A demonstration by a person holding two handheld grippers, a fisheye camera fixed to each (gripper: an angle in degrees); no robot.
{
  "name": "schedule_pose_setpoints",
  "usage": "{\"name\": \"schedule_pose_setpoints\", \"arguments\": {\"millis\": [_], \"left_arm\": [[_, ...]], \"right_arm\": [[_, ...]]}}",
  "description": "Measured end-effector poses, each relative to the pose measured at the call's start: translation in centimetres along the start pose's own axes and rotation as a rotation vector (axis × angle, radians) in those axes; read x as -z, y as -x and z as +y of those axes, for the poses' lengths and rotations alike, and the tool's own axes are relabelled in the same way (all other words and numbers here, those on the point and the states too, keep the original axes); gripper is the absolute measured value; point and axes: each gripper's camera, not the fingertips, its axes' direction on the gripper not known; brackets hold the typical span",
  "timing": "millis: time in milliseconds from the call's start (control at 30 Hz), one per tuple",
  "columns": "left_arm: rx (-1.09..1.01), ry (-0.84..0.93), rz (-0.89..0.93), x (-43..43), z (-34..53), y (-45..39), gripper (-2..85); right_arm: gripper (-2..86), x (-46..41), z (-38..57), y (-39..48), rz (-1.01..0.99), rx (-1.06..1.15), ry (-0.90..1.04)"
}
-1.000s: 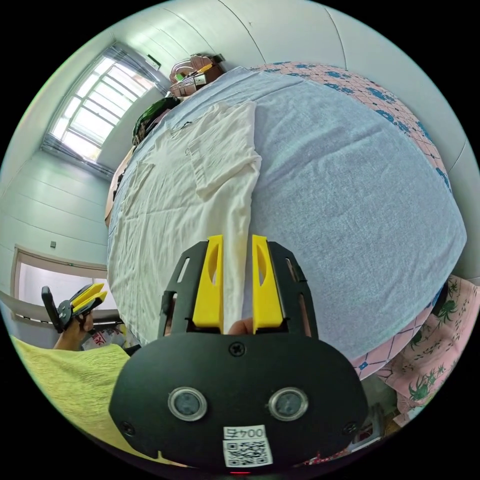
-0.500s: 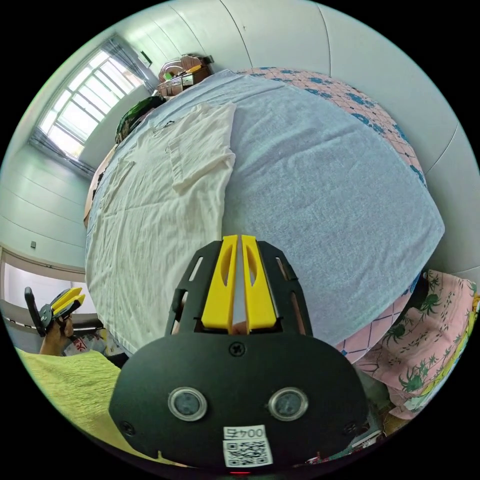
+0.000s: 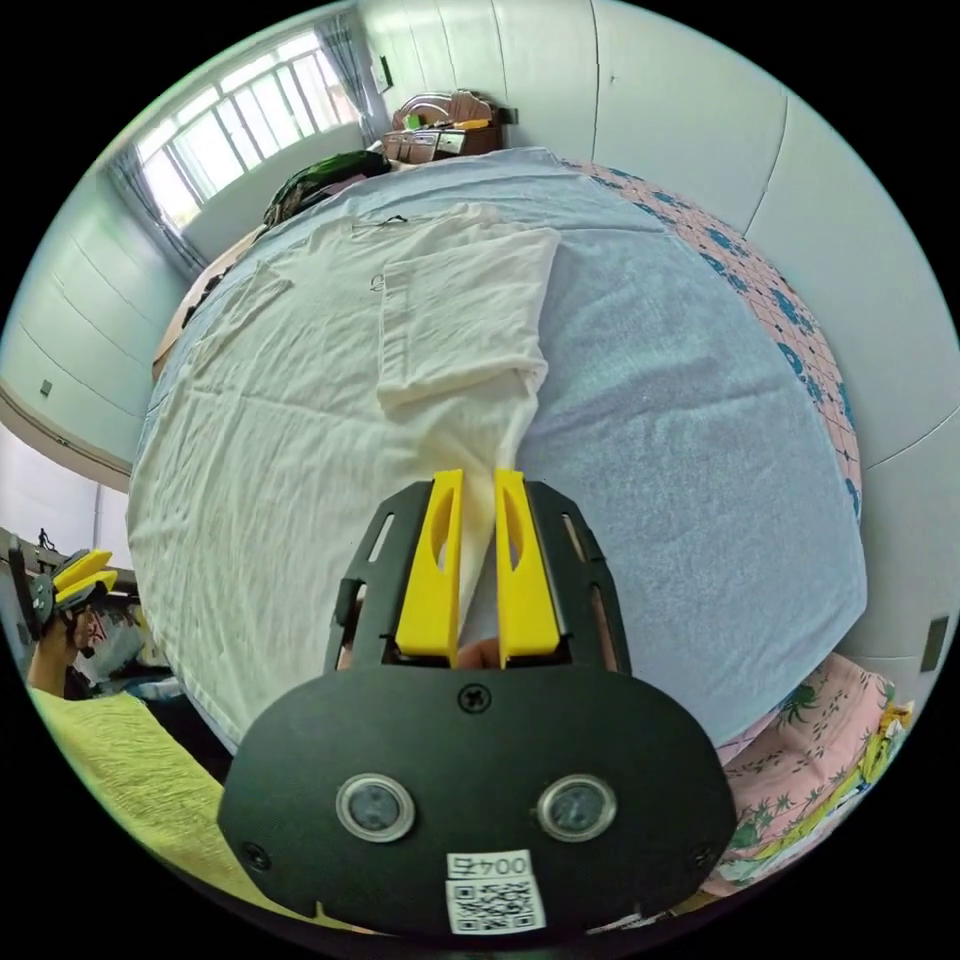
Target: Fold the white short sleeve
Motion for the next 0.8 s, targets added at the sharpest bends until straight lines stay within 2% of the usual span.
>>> {"name": "schedule_pose_setpoints", "arguments": {"millis": [167, 233, 500, 800], "left_arm": [[-0.097, 0.035, -0.147, 0.8, 2.8, 5.5, 10.4], [-0.099, 0.056, -0.147, 0.7, 4.1, 8.4, 10.7], [0.194, -0.008, 0.174, -2.1, 7.3, 22.4, 9.4], [0.077, 0.003, 0.281, -6.0, 5.7, 30.1, 8.8]], "right_arm": [[6.5, 3.0, 2.1, -0.8, -0.082, -0.045, -0.014], [6.3, 4.0, 2.9, 0.0, -0.112, -0.036, -0.01], [5.3, 4.3, 6.0, 6.6, -0.192, 0.04, 0.088], [4.3, 1.9, 5.0, 11.7, -0.1, 0.083, 0.193]]}}
